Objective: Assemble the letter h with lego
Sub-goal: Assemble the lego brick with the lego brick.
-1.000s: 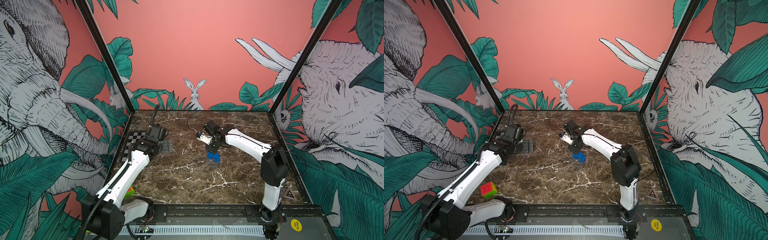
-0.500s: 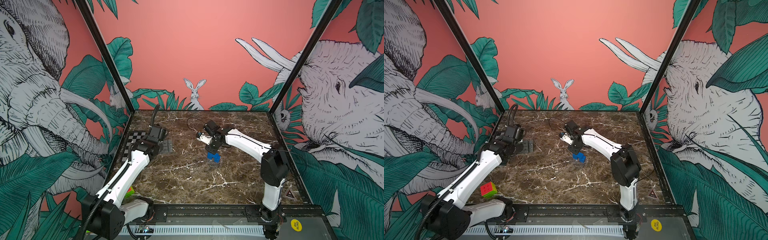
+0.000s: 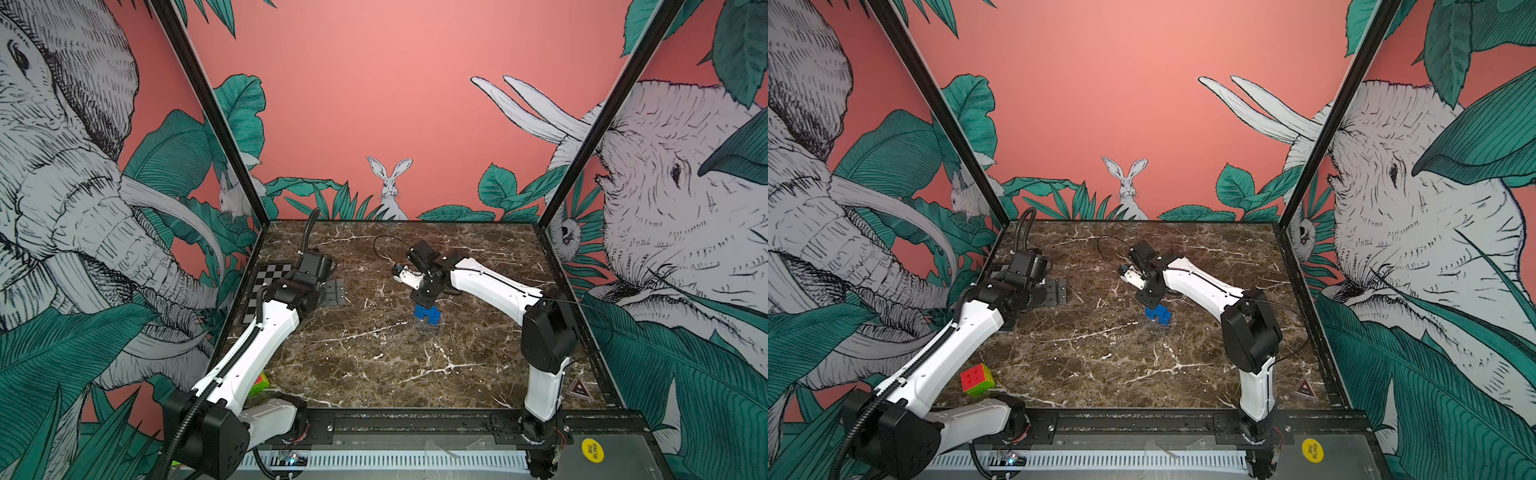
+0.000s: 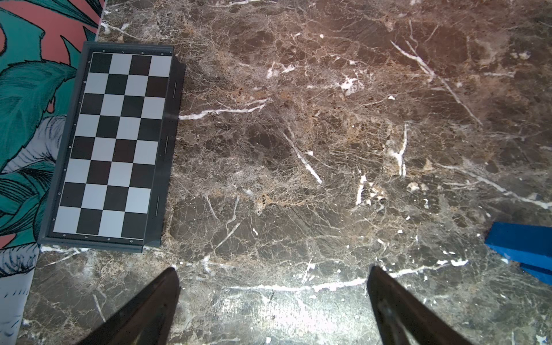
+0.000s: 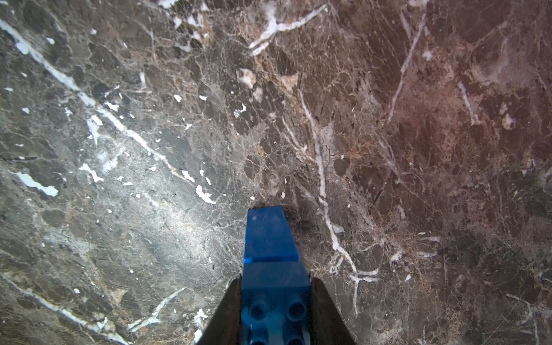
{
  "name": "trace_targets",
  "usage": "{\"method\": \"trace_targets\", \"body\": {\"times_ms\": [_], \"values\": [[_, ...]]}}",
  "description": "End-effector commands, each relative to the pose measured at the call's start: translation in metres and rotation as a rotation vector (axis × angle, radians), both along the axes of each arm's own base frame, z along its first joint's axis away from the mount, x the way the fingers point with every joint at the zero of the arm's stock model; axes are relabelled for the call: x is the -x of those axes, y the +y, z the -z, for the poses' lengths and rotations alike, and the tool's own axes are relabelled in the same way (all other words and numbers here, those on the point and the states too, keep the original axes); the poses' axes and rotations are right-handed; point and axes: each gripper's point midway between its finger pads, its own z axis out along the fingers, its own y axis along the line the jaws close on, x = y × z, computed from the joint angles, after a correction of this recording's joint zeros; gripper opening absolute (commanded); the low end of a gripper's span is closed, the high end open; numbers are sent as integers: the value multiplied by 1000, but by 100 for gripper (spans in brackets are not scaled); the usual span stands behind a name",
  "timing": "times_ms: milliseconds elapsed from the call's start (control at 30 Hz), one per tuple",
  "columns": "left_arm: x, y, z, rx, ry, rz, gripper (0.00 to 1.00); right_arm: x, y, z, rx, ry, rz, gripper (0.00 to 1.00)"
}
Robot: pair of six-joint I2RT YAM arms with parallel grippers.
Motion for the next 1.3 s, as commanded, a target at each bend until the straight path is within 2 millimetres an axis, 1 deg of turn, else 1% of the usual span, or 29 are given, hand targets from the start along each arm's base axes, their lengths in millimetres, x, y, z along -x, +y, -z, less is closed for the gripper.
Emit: {"method": "trace_targets", "body": {"times_ms": [0,100,267,333,467,567,833,1000,1267], "values": [[3,3,2,-8,6,-11,99,-4,-8,-7,17,-33,17,0],[4,3,2,-8,6,-12,99,-3,-6,-10,6,-32,15,0],[3,3,2,-6,5,-13,99,-1,-3,-7,5,-6,7,0],[4,3,3,-6,8,-12,99,2,-1,-3,2,16,-2,0],[5,4,3,-8,7,-13,99,6,-7,8,25,31,3,0],[5,3,2,-6,3,-12,99,6,-5,11,14,31,3,0],[5,4,2,-6,4,-12,99,9,-1,9,-4,51,-4,0],[4,3,3,-3,8,-12,99,15,-7,22,35,87,-16,0],[3,2,3,-7,9,-9,99,14,-3,23,-27,46,13,0]]}}
